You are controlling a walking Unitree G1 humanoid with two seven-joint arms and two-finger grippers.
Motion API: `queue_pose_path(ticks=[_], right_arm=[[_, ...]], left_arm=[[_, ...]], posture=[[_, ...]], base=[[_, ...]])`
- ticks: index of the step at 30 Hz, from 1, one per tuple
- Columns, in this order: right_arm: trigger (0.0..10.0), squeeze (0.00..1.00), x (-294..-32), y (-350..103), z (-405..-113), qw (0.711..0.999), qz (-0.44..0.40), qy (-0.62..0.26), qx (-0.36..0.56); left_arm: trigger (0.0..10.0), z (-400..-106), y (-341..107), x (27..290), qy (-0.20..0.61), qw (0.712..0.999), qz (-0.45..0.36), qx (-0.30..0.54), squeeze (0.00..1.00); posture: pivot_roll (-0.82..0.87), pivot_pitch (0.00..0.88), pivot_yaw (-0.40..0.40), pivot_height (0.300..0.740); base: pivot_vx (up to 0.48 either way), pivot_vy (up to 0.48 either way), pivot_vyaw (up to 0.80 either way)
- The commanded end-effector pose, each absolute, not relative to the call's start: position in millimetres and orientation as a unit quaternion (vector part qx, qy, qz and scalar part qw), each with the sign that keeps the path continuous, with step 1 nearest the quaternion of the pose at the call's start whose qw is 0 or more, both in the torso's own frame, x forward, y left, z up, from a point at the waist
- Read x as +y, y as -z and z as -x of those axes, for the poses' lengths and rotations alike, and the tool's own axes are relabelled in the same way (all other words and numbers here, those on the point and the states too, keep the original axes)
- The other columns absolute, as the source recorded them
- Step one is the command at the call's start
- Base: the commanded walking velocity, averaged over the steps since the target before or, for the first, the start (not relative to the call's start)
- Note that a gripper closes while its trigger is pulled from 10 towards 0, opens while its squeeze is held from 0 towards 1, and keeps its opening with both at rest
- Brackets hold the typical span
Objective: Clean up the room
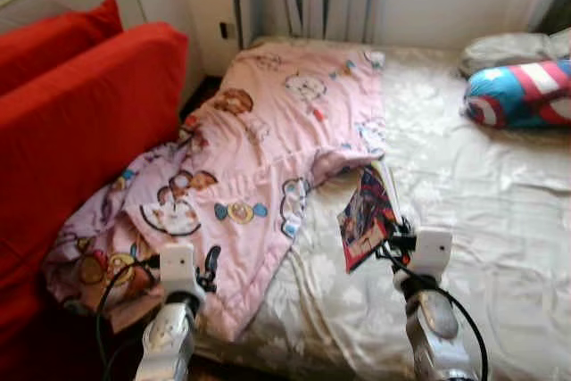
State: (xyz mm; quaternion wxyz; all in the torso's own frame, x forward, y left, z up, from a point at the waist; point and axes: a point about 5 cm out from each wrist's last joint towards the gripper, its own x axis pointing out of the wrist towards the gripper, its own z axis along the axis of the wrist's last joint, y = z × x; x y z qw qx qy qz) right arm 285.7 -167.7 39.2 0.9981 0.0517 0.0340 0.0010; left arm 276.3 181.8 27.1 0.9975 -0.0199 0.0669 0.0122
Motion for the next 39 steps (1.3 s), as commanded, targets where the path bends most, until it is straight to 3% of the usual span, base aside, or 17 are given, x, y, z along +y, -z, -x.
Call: queue_pose_path(ticks=[1, 12, 27, 39], right_arm=[[10.0, 0.0, -163.8, -48.5, -291.7, 0.999, -0.041, -0.01, 0.016], [10.0, 0.0, -168.9, -47.0, -291.4, 0.999, -0.035, 0.008, 0.023], [10.0, 0.0, -166.0, -44.1, -290.2, 0.998, -0.044, 0.02, 0.031], [10.0, 0.0, -166.9, -46.6, -291.9, 0.999, -0.038, 0.024, 0.025]], left_arm=[[10.0, -271.2, -19.5, 184.4, -0.017, 0.996, 0.021, 0.083, 0.0], [10.0, -270.2, -18.1, 183.7, -0.015, 0.996, 0.02, 0.082, 0.0], [10.0, -271.9, -20.3, 185.2, -0.017, 0.997, 0.021, 0.075, 0.0], [10.0, -271.8, -20.9, 185.6, -0.016, 0.997, 0.019, 0.072, 0.0]], posture=[[0.0, 0.0, -0.025, 0.74], [0.0, 0.0, -0.029, 0.74], [-0.01, 0.009, -0.027, 0.74], [-0.01, 0.02, -0.024, 0.74]], base=[[0.0, 0.0, 0.0], [0.0, 0.0, 0.0], [0.0, -0.112, -0.68], [0.0, -0.155, 0.0]])
